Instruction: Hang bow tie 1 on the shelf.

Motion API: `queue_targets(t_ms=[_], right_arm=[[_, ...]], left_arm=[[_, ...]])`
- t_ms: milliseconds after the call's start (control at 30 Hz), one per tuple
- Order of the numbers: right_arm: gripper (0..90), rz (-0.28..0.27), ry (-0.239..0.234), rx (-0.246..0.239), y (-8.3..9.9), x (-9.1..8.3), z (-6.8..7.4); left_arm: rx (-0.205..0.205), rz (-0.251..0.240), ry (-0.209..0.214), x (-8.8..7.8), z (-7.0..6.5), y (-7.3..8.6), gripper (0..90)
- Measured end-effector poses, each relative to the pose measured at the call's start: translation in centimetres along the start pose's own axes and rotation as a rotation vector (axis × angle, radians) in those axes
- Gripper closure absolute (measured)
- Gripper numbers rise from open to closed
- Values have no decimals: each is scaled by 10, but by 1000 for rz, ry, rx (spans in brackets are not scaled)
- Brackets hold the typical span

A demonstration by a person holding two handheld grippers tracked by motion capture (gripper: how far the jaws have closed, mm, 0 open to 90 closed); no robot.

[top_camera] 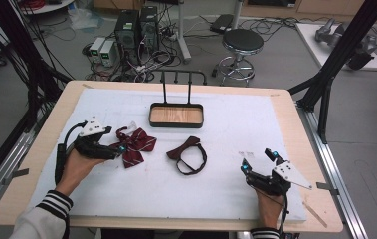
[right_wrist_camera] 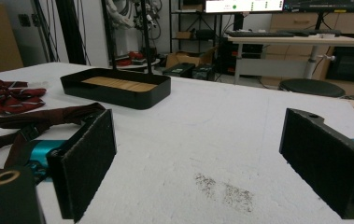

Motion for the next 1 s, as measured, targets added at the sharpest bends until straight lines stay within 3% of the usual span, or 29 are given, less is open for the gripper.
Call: queue_targets(t_ms=[333, 600, 1000], right_arm=[[100, -2, 1, 1, 0, 0, 0], [100, -3, 1, 0, 0, 0, -1], [100, -3, 1, 3, 0, 0, 0]], left_arm=[[32, 76, 14, 9, -4, -4, 181], [70, 150, 31, 19, -8, -5, 244], [92, 262, 57, 36, -9, -5, 317]])
Point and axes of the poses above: each handheld gripper's, and its own axes: x roughly forward along the jaws, y roughly out of its underside, z roughly to its left, the point moved 5 cm from there along x, roughly forward along the jaws, and after that the axes turned 11 degrees about -x, right-handed, at the moved point
